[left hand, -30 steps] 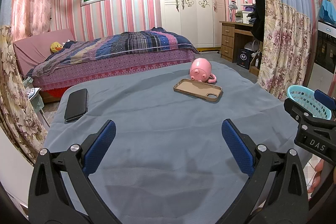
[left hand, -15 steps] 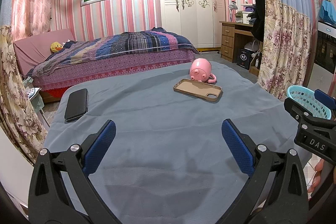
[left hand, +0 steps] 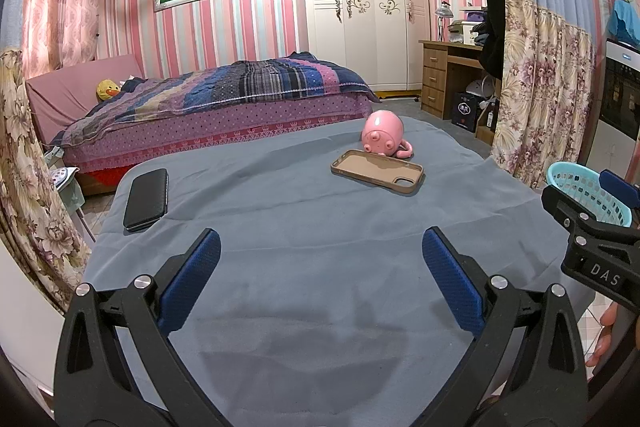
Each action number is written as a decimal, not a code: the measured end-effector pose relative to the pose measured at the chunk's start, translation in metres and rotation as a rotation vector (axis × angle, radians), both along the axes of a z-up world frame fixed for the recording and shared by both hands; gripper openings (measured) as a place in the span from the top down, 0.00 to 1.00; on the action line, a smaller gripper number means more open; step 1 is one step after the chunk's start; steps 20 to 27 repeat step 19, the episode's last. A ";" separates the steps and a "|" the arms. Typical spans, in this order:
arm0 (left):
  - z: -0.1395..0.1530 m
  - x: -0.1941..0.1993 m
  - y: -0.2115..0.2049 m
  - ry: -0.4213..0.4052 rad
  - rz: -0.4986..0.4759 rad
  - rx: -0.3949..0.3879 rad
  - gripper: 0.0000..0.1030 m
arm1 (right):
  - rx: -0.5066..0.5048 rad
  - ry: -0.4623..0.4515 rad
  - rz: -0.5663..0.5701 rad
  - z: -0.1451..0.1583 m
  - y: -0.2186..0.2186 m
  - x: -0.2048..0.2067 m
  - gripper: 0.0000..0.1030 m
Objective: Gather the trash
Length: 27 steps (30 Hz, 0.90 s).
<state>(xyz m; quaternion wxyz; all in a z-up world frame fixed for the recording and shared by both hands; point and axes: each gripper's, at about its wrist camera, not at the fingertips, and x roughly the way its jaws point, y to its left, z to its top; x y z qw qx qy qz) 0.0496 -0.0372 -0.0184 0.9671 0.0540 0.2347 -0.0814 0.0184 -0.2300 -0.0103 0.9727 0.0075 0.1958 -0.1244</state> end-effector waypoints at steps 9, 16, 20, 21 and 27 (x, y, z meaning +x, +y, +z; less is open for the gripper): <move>0.000 0.000 0.000 0.000 -0.001 0.000 0.05 | 0.000 0.000 0.000 -0.001 0.000 0.000 0.04; -0.002 -0.001 0.000 0.007 -0.007 0.006 0.05 | 0.000 0.000 0.000 -0.001 0.000 -0.001 0.04; -0.003 -0.002 -0.001 0.005 -0.010 0.010 0.05 | 0.000 0.000 0.000 -0.001 0.000 -0.001 0.04; -0.003 -0.002 -0.001 0.005 -0.010 0.010 0.05 | 0.000 0.000 0.000 -0.001 0.000 -0.001 0.04; -0.003 -0.002 -0.001 0.005 -0.010 0.010 0.05 | 0.000 0.000 0.000 -0.001 0.000 -0.001 0.04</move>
